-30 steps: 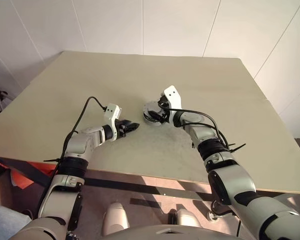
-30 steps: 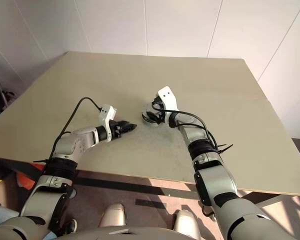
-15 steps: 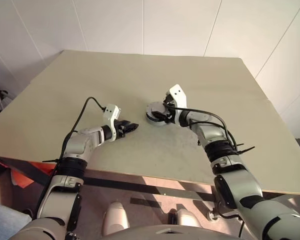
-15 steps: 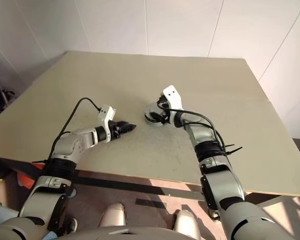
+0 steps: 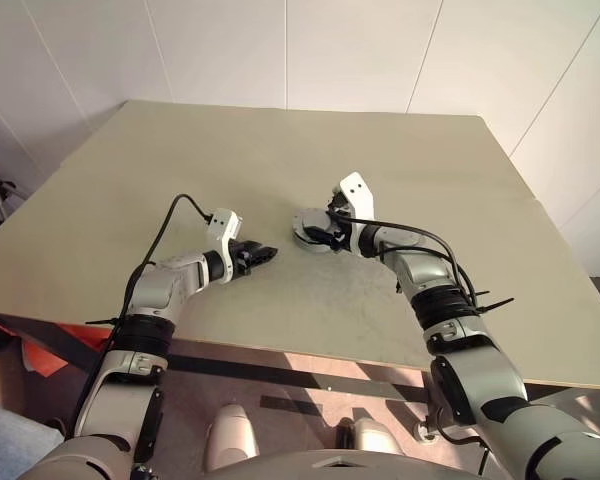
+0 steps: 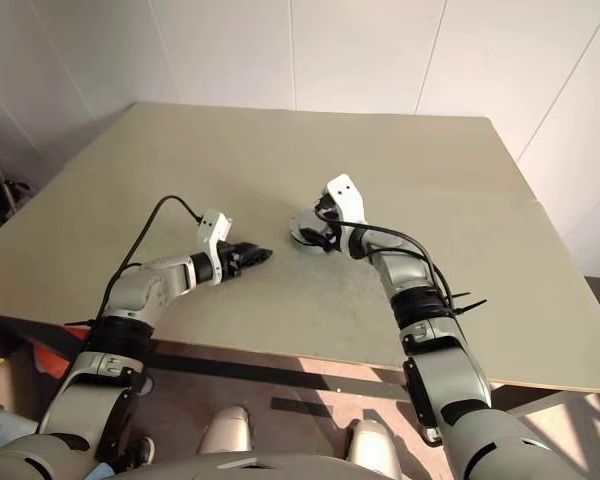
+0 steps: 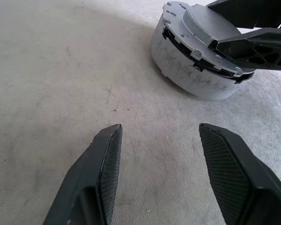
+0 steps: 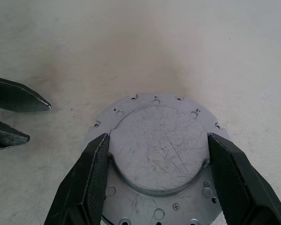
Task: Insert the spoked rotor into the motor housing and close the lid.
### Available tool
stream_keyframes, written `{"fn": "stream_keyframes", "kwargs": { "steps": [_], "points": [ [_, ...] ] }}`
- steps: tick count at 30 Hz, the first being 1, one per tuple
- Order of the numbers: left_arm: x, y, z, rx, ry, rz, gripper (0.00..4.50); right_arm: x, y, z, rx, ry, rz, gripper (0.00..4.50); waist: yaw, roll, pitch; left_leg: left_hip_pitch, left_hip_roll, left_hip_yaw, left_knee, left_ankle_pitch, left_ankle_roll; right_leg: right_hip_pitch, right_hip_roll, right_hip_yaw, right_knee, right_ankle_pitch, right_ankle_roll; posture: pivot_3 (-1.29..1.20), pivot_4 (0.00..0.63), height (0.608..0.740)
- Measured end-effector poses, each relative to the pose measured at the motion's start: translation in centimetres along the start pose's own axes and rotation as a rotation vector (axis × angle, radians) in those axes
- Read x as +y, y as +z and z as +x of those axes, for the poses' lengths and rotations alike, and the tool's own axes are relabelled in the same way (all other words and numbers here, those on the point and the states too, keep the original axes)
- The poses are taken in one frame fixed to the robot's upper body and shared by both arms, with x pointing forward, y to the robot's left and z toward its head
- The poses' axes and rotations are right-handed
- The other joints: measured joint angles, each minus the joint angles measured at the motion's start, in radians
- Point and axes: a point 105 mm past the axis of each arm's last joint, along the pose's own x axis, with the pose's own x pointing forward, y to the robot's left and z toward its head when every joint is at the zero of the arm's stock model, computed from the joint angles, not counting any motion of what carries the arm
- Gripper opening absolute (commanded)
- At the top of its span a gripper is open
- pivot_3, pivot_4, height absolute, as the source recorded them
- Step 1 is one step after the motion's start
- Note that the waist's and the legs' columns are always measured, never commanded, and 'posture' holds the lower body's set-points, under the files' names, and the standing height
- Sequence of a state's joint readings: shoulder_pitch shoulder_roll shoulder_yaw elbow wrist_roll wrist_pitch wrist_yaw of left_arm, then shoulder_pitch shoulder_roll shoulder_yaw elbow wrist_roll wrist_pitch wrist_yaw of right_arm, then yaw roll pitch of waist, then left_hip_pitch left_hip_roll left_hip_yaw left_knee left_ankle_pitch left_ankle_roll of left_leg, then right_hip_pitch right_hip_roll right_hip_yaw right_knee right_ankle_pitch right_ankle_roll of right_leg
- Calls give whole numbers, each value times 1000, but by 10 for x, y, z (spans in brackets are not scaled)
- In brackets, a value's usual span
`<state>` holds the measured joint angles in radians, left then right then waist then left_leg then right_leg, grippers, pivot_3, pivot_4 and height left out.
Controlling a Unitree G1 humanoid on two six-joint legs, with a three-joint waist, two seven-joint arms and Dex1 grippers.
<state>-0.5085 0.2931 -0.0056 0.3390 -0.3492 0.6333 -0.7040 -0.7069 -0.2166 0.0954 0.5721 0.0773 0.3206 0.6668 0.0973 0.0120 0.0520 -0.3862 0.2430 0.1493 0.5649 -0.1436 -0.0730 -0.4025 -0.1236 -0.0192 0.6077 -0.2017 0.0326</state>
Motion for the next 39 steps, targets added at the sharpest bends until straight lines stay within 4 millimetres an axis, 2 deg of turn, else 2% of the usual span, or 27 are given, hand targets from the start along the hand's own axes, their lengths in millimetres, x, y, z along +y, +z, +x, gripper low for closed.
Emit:
{"fn": "stream_keyframes", "kwargs": {
  "steps": [17, 39],
  "points": [
    [0, 0, 0, 1, -1, -1, 2765, 2, -3, -3, 38, 0, -62, 3160, 2, 0, 0, 1, 0, 0, 0, 0, 0, 1, 0, 0, 0, 0, 0, 0, 0, 740],
    [-2, -4, 0, 6, -3, -9, 2765, 3, -4, 3, 75, -8, -46, 3160, -2, 0, 0, 6, 0, 0, 0, 0, 0, 5, 0, 1, 1, 0, 0, 0, 0, 740]
  ]
}}
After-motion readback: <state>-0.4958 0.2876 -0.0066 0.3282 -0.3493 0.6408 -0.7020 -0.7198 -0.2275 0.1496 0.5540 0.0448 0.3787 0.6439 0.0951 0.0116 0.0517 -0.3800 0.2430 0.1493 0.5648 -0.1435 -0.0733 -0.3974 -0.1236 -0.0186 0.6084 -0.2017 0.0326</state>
